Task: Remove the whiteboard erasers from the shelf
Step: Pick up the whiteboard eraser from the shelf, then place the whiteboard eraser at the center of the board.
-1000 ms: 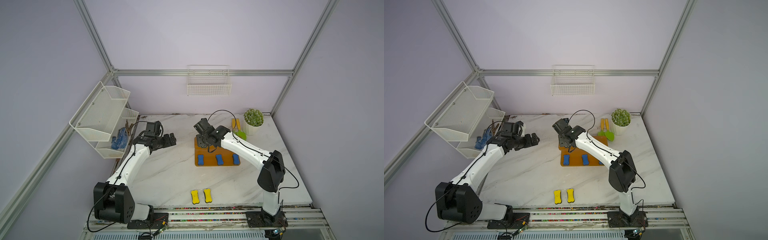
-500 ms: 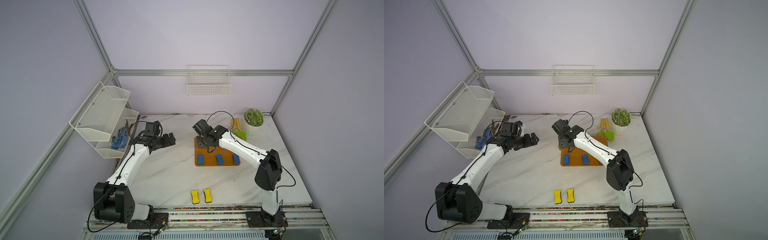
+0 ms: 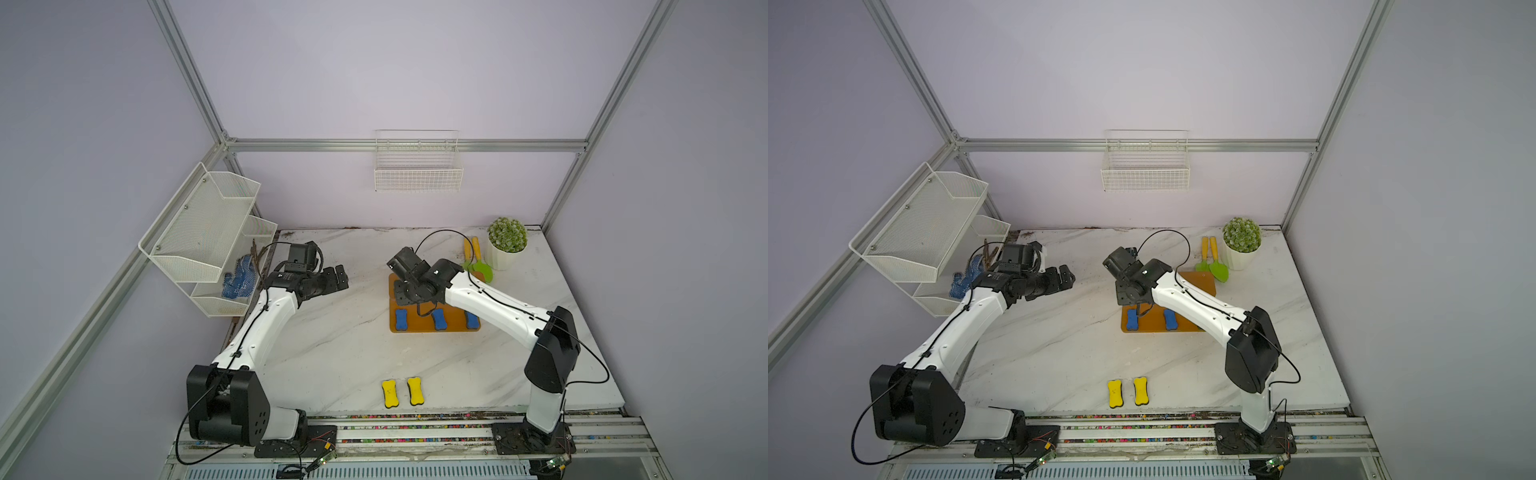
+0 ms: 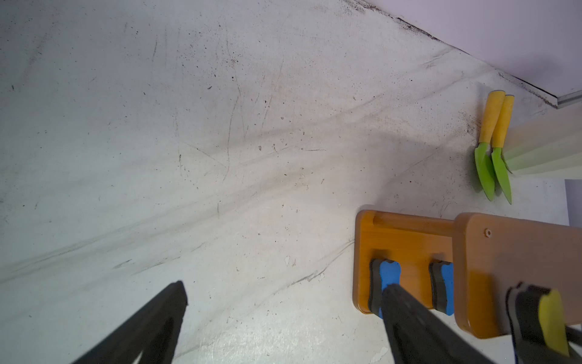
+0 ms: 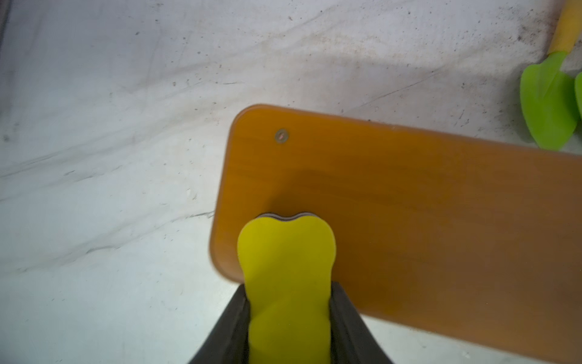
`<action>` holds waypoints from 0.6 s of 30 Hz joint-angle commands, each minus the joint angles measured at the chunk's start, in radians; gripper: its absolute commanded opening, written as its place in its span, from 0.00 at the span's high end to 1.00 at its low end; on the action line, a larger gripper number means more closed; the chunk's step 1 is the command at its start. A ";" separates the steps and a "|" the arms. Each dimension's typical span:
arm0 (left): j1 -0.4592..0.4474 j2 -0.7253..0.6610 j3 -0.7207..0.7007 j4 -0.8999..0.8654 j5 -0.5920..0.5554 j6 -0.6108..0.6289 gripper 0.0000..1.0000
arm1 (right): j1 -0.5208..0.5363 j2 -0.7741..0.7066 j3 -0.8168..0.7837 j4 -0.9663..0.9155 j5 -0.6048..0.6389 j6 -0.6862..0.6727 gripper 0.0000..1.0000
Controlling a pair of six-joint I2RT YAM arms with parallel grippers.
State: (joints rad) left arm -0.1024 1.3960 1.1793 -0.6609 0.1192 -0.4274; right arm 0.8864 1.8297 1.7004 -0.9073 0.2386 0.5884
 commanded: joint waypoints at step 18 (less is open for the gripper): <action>0.055 -0.086 -0.066 0.047 -0.056 -0.023 0.00 | 0.509 0.042 -0.384 0.354 -0.037 0.486 0.63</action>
State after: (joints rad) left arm -0.0513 1.3575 1.1172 -0.6453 0.0704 -0.4358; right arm 1.3872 1.8687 1.3273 -0.6266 0.1925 1.0092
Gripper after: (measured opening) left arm 0.999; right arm 0.367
